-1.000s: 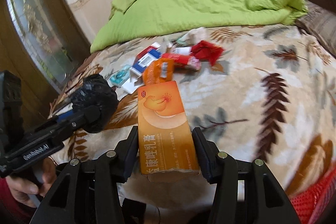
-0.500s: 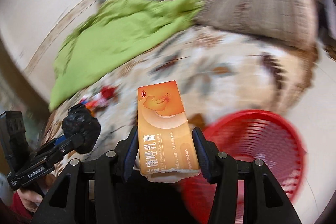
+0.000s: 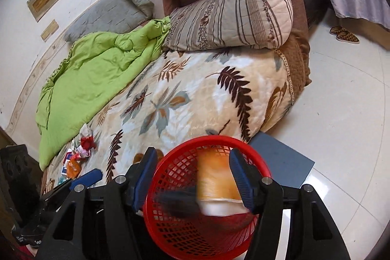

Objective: Collect trash
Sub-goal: 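Carry the box and bag over the red basket and open both tools, then move both tools back over the trash pile on the bed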

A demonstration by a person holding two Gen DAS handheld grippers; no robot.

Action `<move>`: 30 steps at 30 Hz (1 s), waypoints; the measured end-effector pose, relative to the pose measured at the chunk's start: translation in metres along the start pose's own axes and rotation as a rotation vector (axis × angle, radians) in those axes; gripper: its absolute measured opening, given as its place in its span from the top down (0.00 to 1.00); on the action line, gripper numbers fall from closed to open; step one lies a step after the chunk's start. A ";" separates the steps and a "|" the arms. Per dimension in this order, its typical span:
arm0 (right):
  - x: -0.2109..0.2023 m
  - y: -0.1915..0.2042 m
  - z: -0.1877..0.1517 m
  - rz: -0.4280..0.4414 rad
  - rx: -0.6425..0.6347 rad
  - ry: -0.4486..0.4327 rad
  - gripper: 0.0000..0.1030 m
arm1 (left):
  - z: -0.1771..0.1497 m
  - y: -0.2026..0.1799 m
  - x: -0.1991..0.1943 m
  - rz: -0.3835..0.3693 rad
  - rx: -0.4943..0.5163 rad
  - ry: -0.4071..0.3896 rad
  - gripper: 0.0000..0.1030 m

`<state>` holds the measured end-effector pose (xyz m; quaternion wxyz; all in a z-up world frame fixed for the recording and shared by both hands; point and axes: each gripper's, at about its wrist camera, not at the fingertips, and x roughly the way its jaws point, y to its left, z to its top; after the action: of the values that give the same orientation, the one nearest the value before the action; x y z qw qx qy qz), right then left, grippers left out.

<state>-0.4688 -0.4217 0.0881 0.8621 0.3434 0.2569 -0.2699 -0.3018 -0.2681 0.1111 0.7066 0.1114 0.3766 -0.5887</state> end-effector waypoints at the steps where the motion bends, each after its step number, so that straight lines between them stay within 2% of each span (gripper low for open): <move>1: 0.002 0.002 0.001 0.006 -0.003 0.001 0.36 | -0.002 0.006 -0.005 0.006 -0.015 -0.008 0.23; 7: 0.018 0.035 -0.004 0.089 -0.048 0.033 0.36 | -0.020 0.057 -0.041 0.112 -0.122 -0.056 0.22; 18: 0.076 0.163 -0.045 0.256 -0.285 0.184 0.35 | -0.069 0.155 -0.113 0.340 -0.308 -0.135 0.22; 25: 0.130 0.243 -0.084 0.333 -0.389 0.308 0.35 | -0.107 0.220 -0.164 0.506 -0.470 -0.193 0.22; 30: 0.151 0.287 -0.103 0.369 -0.467 0.356 0.34 | -0.135 0.267 -0.202 0.614 -0.611 -0.243 0.22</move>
<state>-0.2024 -0.2128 0.0587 0.8934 0.2194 0.3915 0.0208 -0.1164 0.0395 0.0759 0.8880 -0.0656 0.3971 -0.2225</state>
